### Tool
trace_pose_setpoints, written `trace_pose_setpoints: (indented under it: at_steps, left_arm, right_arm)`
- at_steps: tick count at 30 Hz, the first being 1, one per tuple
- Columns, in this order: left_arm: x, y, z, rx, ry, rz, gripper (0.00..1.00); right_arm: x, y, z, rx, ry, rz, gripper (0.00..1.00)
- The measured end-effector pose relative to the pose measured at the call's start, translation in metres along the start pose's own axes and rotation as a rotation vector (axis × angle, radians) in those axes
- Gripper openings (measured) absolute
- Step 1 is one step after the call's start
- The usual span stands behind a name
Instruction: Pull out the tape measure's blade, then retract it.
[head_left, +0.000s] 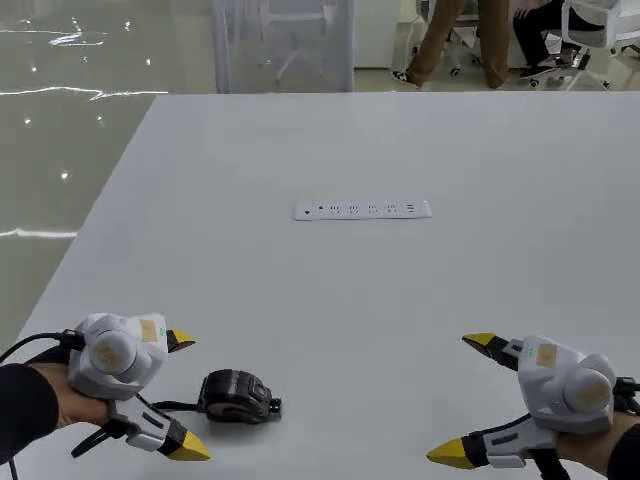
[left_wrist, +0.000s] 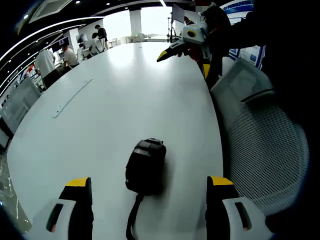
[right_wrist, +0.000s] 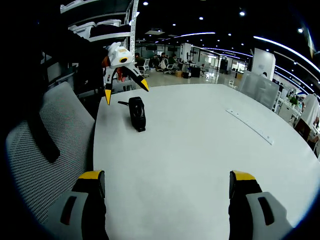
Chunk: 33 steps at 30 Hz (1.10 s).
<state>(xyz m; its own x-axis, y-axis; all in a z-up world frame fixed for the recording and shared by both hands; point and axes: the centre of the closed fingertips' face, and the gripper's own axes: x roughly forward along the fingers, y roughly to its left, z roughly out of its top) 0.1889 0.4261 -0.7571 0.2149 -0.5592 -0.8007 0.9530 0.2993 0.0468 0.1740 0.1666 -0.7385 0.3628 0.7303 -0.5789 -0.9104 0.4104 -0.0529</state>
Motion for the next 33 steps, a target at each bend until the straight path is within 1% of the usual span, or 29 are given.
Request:
trace_pose_setpoints:
  at_steps: [1, 2, 5, 7, 9, 11, 13, 15, 16, 17, 18, 19, 21, 23, 24, 26, 29, 33]
  left_arm:
    - [0.004, 0.001, -0.002, 0.013, 0.019, -0.01, 0.9]
    - [0.007, 0.001, -0.002, 0.02, 0.029, -0.019, 0.88]
    - [0.013, 0.0, 0.004, 0.031, 0.037, -0.033, 0.82]
    - [0.017, 0.0, 0.002, 0.058, 0.05, -0.041, 0.79]
    - [0.02, 0.0, 0.001, 0.071, 0.062, -0.053, 0.73]
    - [0.023, 0.0, 0.001, 0.073, 0.067, -0.064, 0.71]
    - [0.025, 0.001, 0.001, 0.078, 0.071, -0.064, 0.68]
    - [0.028, 0.003, 0.002, 0.083, 0.074, -0.066, 0.62]
    - [0.029, 0.004, 0.002, 0.081, 0.078, -0.071, 0.59]
    - [0.03, 0.002, 0.001, 0.07, 0.091, -0.081, 0.56]
    - [0.032, 0.003, 0.001, 0.07, 0.096, -0.078, 0.55]
    - [0.034, 0.004, 0.002, 0.075, 0.095, -0.076, 0.57]
    - [0.039, 0.002, 0.003, 0.078, 0.103, -0.093, 0.55]
    - [0.042, 0.002, 0.003, 0.107, 0.116, -0.09, 0.49]
    - [0.044, 0.002, 0.002, 0.114, 0.127, -0.089, 0.43]
    - [0.045, 0.0, 0.002, 0.121, 0.136, -0.095, 0.35]
    - [0.047, -0.001, 0.0, 0.136, 0.143, -0.095, 0.34]
    - [0.046, 0.0, 0.0, 0.125, 0.144, -0.099, 0.33]
  right_arm:
    - [0.006, 0.001, 0.001, -0.001, 0.006, 0.005, 1.0]
    - [0.01, 0.001, 0.0, 0.001, 0.013, 0.01, 1.0]
    - [0.025, 0.006, 0.006, -0.004, 0.012, 0.039, 1.0]
    - [0.035, 0.008, 0.009, -0.005, 0.014, 0.057, 1.0]
    - [0.045, 0.01, 0.014, -0.012, 0.012, 0.071, 1.0]
    - [0.054, 0.013, 0.019, -0.02, 0.016, 0.098, 1.0]
    - [0.06, 0.015, 0.023, -0.034, 0.016, 0.111, 0.99]
    - [0.067, 0.017, 0.028, -0.042, 0.016, 0.123, 0.98]
    - [0.072, 0.017, 0.03, -0.033, 0.016, 0.126, 0.96]
    - [0.075, 0.018, 0.032, -0.021, 0.015, 0.133, 0.93]
    - [0.078, 0.018, 0.033, -0.022, 0.012, 0.137, 0.91]
    - [0.082, 0.019, 0.035, -0.027, 0.008, 0.139, 0.91]
    - [0.093, 0.022, 0.037, -0.039, 0.021, 0.149, 0.91]
    - [0.1, 0.023, 0.038, -0.054, 0.03, 0.155, 0.89]
    - [0.104, 0.025, 0.039, -0.06, 0.037, 0.157, 0.89]
    - [0.112, 0.028, 0.039, -0.062, 0.05, 0.166, 0.87]
    - [0.122, 0.034, 0.041, -0.081, 0.056, 0.188, 0.84]
    - [0.132, 0.04, 0.042, -0.092, 0.063, 0.204, 0.8]
